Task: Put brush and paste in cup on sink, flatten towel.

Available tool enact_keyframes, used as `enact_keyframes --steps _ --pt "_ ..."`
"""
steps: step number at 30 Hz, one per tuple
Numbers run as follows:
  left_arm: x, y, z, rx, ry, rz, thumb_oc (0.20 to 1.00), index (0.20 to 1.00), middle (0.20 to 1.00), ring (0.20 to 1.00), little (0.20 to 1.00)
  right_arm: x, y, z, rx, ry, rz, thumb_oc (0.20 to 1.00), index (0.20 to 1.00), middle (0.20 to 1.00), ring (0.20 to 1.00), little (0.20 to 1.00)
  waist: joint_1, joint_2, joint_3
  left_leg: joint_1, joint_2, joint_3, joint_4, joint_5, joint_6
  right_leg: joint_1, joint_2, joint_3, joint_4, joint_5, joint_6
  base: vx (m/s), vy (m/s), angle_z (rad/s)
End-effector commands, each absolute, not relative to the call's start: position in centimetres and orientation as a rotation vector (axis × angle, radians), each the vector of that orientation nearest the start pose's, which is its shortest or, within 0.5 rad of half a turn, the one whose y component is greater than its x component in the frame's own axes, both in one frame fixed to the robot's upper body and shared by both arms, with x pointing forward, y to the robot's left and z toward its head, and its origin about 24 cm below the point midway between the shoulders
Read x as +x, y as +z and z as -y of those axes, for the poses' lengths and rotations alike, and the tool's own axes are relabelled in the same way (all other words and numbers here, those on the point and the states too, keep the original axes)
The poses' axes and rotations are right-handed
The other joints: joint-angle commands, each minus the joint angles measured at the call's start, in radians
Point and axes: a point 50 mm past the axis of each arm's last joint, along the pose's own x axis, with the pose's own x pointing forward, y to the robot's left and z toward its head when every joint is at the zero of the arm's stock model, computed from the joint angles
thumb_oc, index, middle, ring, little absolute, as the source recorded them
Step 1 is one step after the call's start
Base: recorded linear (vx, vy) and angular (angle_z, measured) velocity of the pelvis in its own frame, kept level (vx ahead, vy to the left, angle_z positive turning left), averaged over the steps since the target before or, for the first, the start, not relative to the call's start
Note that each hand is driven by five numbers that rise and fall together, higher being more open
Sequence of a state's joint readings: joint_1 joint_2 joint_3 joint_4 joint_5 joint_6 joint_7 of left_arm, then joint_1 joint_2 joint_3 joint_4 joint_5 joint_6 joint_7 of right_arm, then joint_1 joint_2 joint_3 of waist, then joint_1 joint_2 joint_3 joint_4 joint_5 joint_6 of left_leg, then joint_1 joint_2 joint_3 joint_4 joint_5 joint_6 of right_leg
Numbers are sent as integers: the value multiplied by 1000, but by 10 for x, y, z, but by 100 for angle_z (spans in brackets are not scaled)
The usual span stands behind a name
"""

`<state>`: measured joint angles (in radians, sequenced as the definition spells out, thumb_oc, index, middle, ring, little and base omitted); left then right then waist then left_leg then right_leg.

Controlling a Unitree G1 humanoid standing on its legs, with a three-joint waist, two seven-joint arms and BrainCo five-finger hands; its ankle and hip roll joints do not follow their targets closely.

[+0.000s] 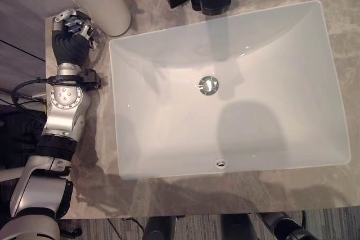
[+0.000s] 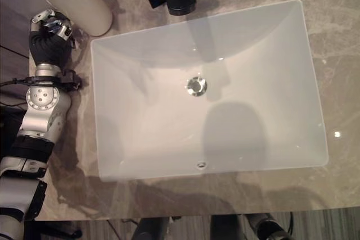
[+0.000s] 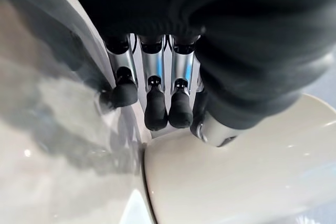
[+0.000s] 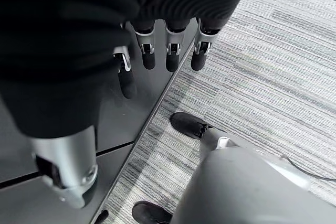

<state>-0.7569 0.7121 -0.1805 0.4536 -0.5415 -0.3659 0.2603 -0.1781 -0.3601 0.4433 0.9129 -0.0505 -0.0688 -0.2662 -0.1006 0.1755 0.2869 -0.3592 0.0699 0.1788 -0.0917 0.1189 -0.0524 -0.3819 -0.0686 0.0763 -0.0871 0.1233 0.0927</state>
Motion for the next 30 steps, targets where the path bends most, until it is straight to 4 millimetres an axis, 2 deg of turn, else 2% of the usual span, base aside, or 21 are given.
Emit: enact_keyframes --steps 1,9,15,16,24,30 --pt "357 229 -256 164 235 582 200 200 200 200 200 266 -56 195 -644 15 -365 1000 1000 1000 1000 1000 -27 -9 3 40 27 -54 4 17 -62 117 -8 14 57 -92 38 0 0 0" --pt "354 218 -266 162 268 546 200 200 200 200 200 265 -57 194 -638 14 -370 1000 1000 1000 1000 1000 -24 -5 2 44 26 -51 4 13 -63 119 -8 12 60 -94 36 0 0 0" --pt "356 220 -252 162 213 560 200 200 200 200 200 265 -57 195 -641 13 -368 1000 1000 1000 1000 1000 -29 -4 7 46 27 -46 4 11 -64 112 -6 17 66 -95 36 0 0 0" --pt "359 223 -244 167 189 571 200 200 200 200 200 264 -58 195 -643 11 -374 1000 1000 1000 1000 1000 -34 -5 8 46 29 -45 4 12 -65 108 -4 20 68 -94 36 0 0 0" --pt "366 231 -221 162 124 595 200 200 200 200 200 263 -59 193 -642 22 -372 1000 1000 1000 1000 1000 -50 -11 15 43 38 -38 4 15 -67 91 5 34 81 -94 34 0 0 0" --pt "369 231 -213 170 121 596 200 200 200 200 200 261 -61 193 -648 26 -380 1000 1000 1000 1000 1000 -55 -14 18 46 46 -31 4 18 -68 85 14 41 91 -96 32 -9 -8 -8"
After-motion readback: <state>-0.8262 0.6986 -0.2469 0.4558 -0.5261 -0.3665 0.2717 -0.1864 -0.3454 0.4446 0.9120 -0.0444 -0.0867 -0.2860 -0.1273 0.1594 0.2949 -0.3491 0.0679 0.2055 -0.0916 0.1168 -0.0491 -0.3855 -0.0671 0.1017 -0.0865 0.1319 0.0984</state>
